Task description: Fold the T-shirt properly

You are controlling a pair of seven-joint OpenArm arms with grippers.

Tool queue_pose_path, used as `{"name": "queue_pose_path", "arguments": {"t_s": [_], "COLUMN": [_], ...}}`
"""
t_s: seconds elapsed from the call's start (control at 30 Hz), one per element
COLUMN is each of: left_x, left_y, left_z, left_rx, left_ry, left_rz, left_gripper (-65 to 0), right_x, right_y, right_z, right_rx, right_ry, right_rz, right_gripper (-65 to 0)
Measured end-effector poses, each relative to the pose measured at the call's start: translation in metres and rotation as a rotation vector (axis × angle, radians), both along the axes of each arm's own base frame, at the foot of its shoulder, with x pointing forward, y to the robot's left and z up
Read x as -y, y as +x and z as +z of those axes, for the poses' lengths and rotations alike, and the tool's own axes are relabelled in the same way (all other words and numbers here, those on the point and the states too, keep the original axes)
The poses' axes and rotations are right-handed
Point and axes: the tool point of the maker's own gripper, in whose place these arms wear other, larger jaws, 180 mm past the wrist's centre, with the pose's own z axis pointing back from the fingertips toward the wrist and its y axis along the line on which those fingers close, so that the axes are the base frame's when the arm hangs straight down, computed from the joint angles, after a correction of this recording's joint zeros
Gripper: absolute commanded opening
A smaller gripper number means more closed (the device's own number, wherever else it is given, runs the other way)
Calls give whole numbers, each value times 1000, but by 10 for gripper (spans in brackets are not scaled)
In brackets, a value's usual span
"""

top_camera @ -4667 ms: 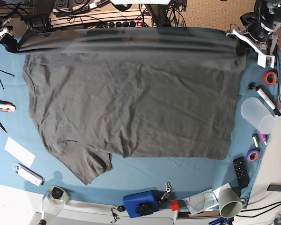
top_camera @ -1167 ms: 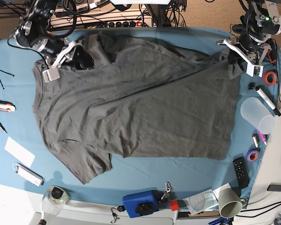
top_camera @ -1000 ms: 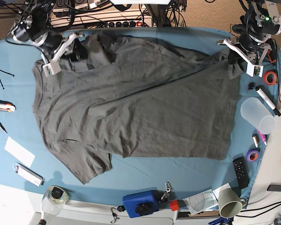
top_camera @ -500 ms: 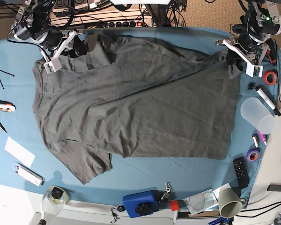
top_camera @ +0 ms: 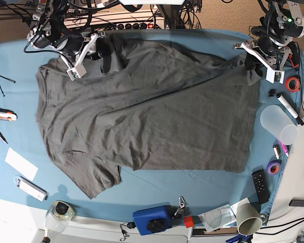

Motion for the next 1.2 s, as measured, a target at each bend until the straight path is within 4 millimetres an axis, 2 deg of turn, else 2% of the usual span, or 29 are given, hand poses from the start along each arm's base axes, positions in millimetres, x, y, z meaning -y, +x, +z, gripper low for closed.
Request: {"name": "queue_pose_path", "arguments": {"t_s": [0.07,0.2,0.37,0.53,0.6,0.73,0.93,1.2], "left_x": [0,0,0,0,0,0,0,0], "left_y": [0,0,0,0,0,0,0,0], "left_z": [0,0,0,0,0,0,0,0], "left_rx": [0,0,0,0,0,0,-1,-1], "left_ry": [0,0,0,0,0,0,0,0], "left_rz": [0,0,0,0,0,0,0,0], "left_gripper": [-550,-550,-551,-551,-551,-551,-551,-551], "right_x": [1,0,-9,-11,-4,24,55,58], "right_y": [1,-1,0,-27,-29,-34,-31,-31], "right_z": [0,5,36,48,55,63,78,80], "right_rx": [-1,-2,106,96,114,114,156,164], "right_ry": [-5,-43,-82,-115,-140,-194,-222,-219], "right_rz": [-8,22,85,113,96,19,-79,-81], "right_gripper": [-646,-650,-650,-650,-650,-650,-650,-650]}}
